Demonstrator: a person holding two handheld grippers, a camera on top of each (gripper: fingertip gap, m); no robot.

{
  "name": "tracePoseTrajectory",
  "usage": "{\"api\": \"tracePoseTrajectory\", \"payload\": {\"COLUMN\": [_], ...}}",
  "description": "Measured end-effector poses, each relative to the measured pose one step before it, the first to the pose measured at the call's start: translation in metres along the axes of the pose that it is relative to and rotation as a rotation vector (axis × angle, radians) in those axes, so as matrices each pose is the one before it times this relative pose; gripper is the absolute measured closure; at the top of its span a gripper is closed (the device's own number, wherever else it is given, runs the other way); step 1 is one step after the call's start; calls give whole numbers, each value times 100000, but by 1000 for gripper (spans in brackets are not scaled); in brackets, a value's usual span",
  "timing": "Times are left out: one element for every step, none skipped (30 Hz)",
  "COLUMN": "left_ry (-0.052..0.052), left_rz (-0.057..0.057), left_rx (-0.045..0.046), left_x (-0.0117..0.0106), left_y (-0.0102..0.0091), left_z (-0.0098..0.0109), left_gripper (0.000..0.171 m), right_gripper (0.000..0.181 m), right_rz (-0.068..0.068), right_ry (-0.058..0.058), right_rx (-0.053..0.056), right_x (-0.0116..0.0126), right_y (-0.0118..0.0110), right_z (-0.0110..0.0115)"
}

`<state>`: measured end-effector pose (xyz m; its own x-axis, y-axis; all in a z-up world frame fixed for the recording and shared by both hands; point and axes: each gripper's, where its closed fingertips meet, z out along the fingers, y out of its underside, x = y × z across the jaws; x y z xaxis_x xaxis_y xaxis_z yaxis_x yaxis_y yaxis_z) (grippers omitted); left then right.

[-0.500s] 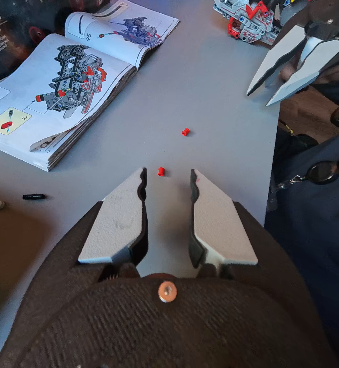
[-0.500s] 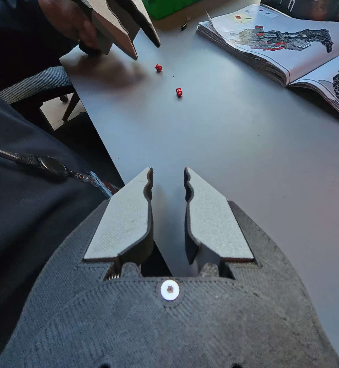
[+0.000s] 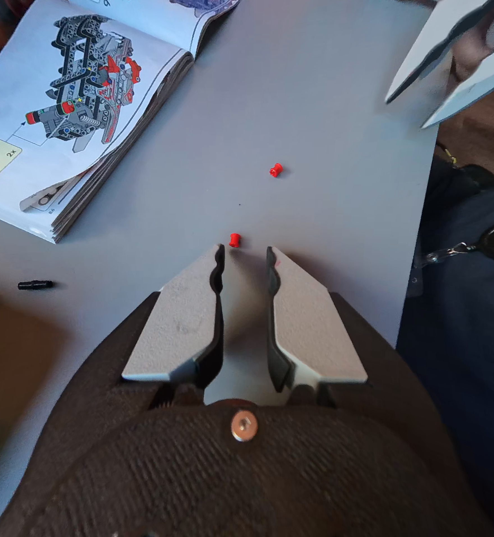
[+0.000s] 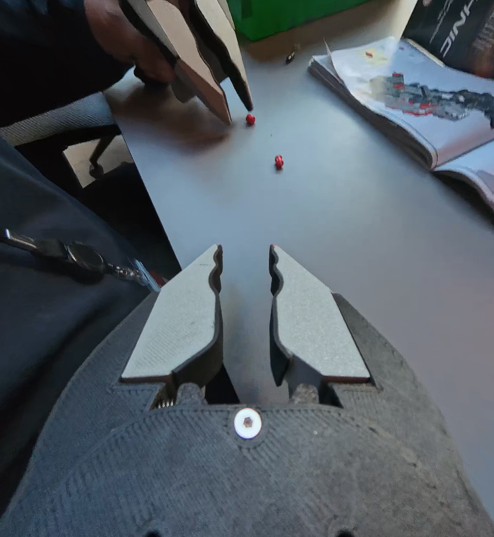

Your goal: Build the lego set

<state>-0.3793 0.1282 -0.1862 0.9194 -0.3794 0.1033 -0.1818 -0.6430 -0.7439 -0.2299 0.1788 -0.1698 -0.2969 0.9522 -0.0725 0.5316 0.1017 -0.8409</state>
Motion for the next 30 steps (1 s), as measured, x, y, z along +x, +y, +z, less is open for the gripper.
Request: {"api": "tracePoseTrajectory", "payload": {"left_ry": [-219,-553,-848,-550,-285,17,175,367,225,165,94,260,150,255,5,-15,324,381,281,94,182,116,51,-37,-47,-39,2,67,279,449], "left_rz": [180,143,99,232,262,254,197,132,-96,-259,-18,193,289,358,365,443,595,595,434,220,74,-97,-37,114,204,213,206,247,187,121], "left_rx": [-596,-561,-427,-225,4,154,139,-44,-516,-907,124,-176,12,-76,-114,-116,-215,-171,-123,-9,-20,5,1,-7,-6,-4,-7,-7,-15,-18], "left_x": [-12,-88,-132,-89,-45,-16,-7,-1,-16,-32,-15,31,28,42,15,24,91,81,64,18,17,1,-3,10,20,17,42,57,97,118], "left_y": [70,35,-5,-43,-69,-87,-96,-87,-4,60,-77,-15,-45,-34,-31,-20,1,-9,-13,-34,-19,-11,-20,-13,-18,-24,-44,-55,-101,-153], "left_z": [68,84,99,80,76,67,76,93,130,132,54,60,50,60,61,51,55,45,58,39,21,23,19,16,23,30,53,79,114,182], "left_gripper": [147,148,148,148,148,150,151,151,151,151,152,153,154,154,156,158,162,166,168,168,168,168,168,168,168,168,168,168,168,168], "right_gripper": [154,155,155,156,157,157,157,157,156,156,156,156,155,155,156,156,156,156,156,156,156,156,156,157,158,159,161,165,172,178], "right_rz": [-1042,-827,-730,-780,-1057,-1658,-2345,-2634,-2663,-2623,-2242,-1833,-1904,-2167,-1754,-879,-413,-371,-427,-481,-532,-430,-237,14,-71,-213,-231,-367,-615,-705], "right_ry": [145,84,-109,93,687,933,580,292,146,-101,-248,-365,-155,238,257,-255,-550,-538,-731,-722,-328,19,-138,-479,-415,-195,-189,-429,-660,-376], "right_rx": [1125,1006,744,282,-419,-988,-1151,-1477,-1898,-1744,-1517,-1682,-1610,-1194,-1167,-1537,-1146,-302,154,228,48,-512,-803,172,372,31,-343,-381,-286,-267], "right_x": [27,78,111,196,330,375,307,232,181,123,89,49,76,126,148,112,40,24,-36,-32,40,119,122,55,69,78,69,-6,-83,-68], "right_y": [-615,-611,-585,-525,-430,-352,-332,-277,-173,-120,-65,3,26,59,126,168,110,-18,-97,-108,-60,46,89,-101,-140,-90,-42,-23,-21,-2], "right_z": [150,236,353,449,523,581,620,639,642,653,625,583,505,445,408,364,310,249,196,187,213,227,227,157,106,133,139,138,113,83]}}
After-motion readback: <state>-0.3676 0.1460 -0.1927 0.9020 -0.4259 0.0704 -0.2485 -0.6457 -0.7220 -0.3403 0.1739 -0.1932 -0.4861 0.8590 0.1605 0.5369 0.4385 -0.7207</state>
